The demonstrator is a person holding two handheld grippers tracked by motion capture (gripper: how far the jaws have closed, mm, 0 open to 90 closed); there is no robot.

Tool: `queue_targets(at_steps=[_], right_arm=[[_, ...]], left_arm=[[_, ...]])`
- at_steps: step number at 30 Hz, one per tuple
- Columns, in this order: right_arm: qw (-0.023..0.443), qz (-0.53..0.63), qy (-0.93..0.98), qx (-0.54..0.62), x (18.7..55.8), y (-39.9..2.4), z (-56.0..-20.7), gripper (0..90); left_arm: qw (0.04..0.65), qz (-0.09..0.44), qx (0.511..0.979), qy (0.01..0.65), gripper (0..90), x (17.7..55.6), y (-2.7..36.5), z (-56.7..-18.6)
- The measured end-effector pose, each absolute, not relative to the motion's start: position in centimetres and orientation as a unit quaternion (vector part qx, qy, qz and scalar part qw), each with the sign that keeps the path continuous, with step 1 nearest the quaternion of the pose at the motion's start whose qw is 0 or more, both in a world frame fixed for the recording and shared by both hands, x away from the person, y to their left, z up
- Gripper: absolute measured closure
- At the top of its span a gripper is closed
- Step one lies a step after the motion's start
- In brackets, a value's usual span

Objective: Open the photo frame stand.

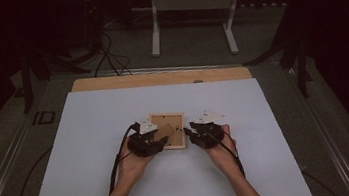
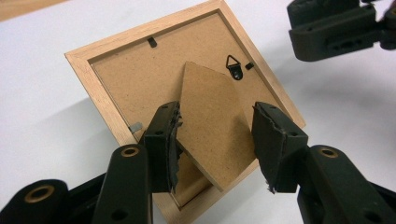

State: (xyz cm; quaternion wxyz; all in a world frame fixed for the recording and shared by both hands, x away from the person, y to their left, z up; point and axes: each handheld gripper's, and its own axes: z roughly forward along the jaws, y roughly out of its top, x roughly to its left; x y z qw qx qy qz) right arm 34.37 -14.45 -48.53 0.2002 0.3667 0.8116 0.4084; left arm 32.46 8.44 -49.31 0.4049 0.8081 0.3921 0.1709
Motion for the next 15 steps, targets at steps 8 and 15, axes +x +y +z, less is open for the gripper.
queue_targets(at_steps=[8,15], right_arm=[[0.179,0.418,0.81,0.369,35.1,-14.3,-48.5,56.1],[0.151,0.43,0.804,0.382,35.9,-14.3,-48.5,51.3]], left_arm=[[0.408,0.195,0.811,0.371,53.2,31.3,8.6,-49.6],[0.409,0.207,0.813,0.36,53.2,30.5,8.8,-49.8]])
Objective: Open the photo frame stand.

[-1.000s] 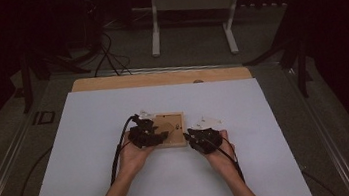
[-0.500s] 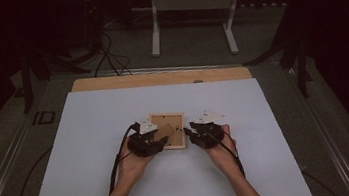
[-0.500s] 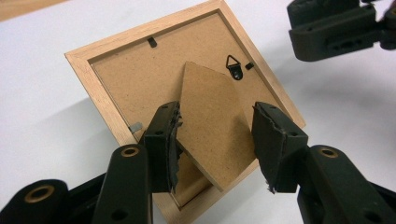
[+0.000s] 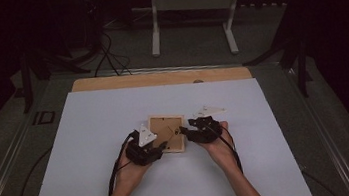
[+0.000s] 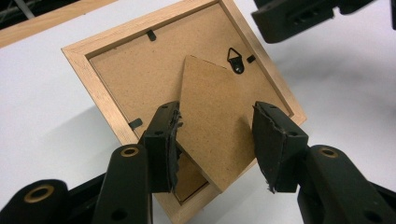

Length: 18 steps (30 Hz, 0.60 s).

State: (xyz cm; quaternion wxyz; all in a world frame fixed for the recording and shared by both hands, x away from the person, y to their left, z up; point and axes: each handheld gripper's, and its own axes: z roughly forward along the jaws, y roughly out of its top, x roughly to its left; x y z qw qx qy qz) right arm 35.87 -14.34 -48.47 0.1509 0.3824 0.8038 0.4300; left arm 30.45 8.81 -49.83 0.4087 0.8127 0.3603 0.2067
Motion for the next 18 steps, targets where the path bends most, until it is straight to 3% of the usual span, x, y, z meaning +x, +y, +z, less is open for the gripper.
queue_targets(at_steps=[9,18], right_arm=[[0.13,0.431,0.805,0.386,36.9,-13.6,-48.5,46.5],[0.102,0.44,0.805,0.385,37.5,-13.6,-48.6,45.0]], left_arm=[[0.406,0.228,0.813,0.349,53.2,29.2,8.9,-50.5],[0.413,0.215,0.814,0.348,53.3,28.7,9.5,-50.5]])
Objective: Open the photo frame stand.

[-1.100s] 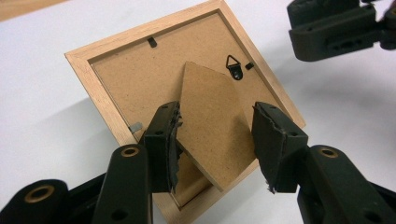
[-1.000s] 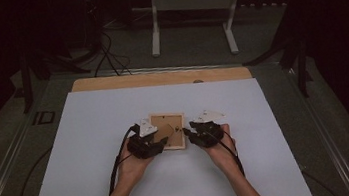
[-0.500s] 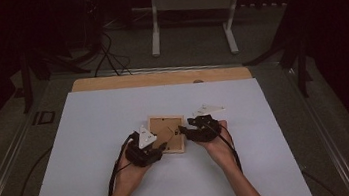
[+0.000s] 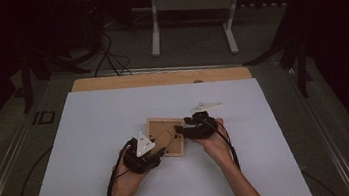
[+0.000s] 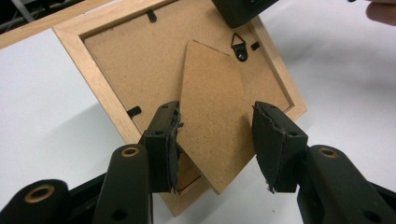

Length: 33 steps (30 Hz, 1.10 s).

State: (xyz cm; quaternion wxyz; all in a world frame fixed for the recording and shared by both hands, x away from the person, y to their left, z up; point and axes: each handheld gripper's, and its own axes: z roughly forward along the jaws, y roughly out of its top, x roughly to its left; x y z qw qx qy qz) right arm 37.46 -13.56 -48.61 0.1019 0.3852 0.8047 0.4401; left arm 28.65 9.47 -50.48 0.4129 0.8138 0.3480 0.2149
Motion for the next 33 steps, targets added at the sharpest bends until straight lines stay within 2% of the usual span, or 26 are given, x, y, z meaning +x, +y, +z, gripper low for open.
queue_targets(at_steps=[3,7,16,24,30,31,33], right_arm=[[0.093,0.443,0.807,0.379,37.4,-13.5,-48.6,50.1],[0.088,0.449,0.809,0.369,37.2,-13.3,-48.5,50.3],[0.07,0.444,0.813,0.372,37.6,-13.2,-49.0,42.5],[0.045,0.448,0.811,0.373,38.0,-13.5,-49.3,40.3],[0.048,0.462,0.81,0.359,37.6,-13.4,-48.9,45.2],[0.05,0.464,0.81,0.357,37.6,-13.5,-48.8,46.1],[0.051,0.472,0.808,0.349,37.3,-13.4,-48.5,48.2]], left_arm=[[0.421,0.196,0.81,0.359,52.5,28.8,9.8,-50.4],[0.422,0.18,0.807,0.37,52.0,29.0,10.2,-50.6],[0.411,0.222,0.816,0.34,52.9,28.0,9.8,-50.8],[0.412,0.252,0.819,0.31,52.9,27.2,9.7,-50.9],[0.428,0.213,0.82,0.316,49.4,27.5,10.2,-51.0],[0.439,0.186,0.816,0.327,49.4,27.8,10.4,-51.1],[0.445,0.166,0.813,0.337,48.9,28.0,10.6,-51.1]])
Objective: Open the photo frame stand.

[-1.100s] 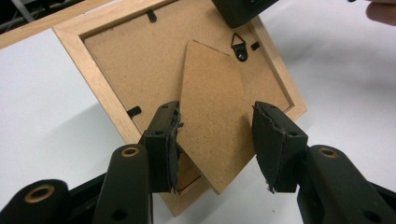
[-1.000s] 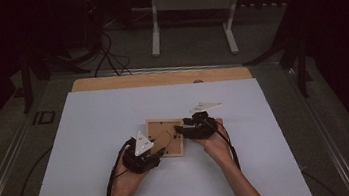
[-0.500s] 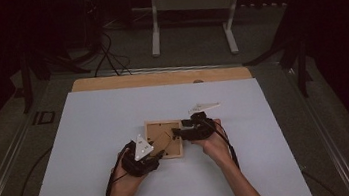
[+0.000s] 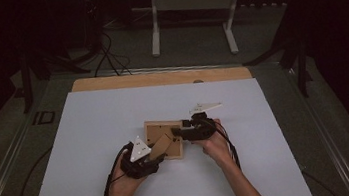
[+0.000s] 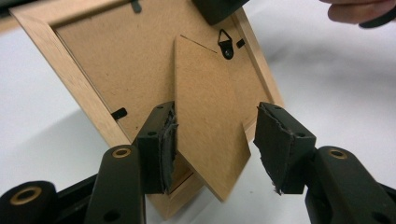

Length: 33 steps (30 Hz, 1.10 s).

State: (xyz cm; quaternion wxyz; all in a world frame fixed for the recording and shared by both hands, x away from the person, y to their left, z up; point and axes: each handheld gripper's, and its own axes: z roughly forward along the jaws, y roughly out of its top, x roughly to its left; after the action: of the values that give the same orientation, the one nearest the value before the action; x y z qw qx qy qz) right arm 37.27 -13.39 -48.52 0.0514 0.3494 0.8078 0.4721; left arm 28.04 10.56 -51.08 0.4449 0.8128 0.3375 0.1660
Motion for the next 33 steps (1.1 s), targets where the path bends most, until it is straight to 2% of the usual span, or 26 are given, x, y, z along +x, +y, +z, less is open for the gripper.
queue_targets(at_steps=[2,6,11,17,26,33], right_arm=[[0.056,0.474,0.809,0.341,37.1,-13.3,-48.4,49.0],[0.057,0.482,0.809,0.332,36.6,-13.3,-47.9,51.6],[0.065,0.481,0.816,0.314,36.0,-13.2,-47.4,52.3],[0.083,0.477,0.817,0.313,35.8,-13.3,-47.1,52.6],[0.139,0.462,0.821,0.305,35.4,-12.8,-46.5,54.1],[0.148,0.457,0.82,0.31,35.5,-12.9,-46.5,53.9]], left_arm=[[0.449,0.155,0.81,0.345,51.7,28.1,10.7,-51.0],[0.452,0.156,0.805,0.352,64.6,28.1,10.7,-50.8],[0.449,0.164,0.805,0.351,71.3,28.1,10.5,-50.4],[0.441,0.176,0.807,0.352,72.9,28.4,10.0,-50.3],[0.432,0.195,0.802,0.365,76.0,29.9,9.9,-50.2],[0.434,0.195,0.8,0.366,76.0,30.3,9.4,-50.4]])
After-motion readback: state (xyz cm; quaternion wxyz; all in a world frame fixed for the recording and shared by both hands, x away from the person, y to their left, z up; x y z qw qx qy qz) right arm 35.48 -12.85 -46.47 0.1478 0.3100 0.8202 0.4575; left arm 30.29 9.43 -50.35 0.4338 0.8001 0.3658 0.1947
